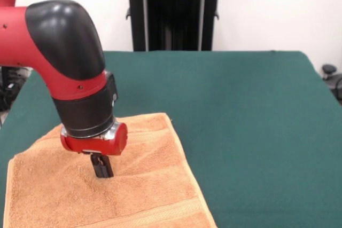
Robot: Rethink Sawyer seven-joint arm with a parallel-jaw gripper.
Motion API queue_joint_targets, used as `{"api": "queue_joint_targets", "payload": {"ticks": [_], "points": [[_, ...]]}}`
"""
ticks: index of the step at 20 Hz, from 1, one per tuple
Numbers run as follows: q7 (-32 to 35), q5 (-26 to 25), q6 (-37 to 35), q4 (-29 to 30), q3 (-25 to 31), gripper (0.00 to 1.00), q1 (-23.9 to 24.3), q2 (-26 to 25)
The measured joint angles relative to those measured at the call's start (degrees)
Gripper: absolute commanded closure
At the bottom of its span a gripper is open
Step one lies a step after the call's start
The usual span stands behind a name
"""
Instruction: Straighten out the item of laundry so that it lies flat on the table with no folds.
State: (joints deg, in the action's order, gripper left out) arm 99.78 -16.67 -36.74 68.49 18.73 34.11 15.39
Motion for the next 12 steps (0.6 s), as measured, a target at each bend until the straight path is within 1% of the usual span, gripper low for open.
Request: {"api": "queue_joint_targets", "payload": {"ticks": [1,2,4,7,9,12], "points": [[0.0,0.0,0.7,0.2,-0.8,1.0,-0.7,0.2],[0.2,0.0,3.0,0.9,-2.7,1.0,-2.3,0.8],[0.5,0.0,4.4,1.4,-3.9,1.0,-3.2,1.0],[2.0,0.7,8.8,2.7,-7.8,1.0,-6.2,1.6],[5.3,1.8,13.4,4.0,-12.0,1.0,-9.7,1.9],[8.6,3.4,16.7,4.9,-15.5,1.0,-12.6,1.9]]}}
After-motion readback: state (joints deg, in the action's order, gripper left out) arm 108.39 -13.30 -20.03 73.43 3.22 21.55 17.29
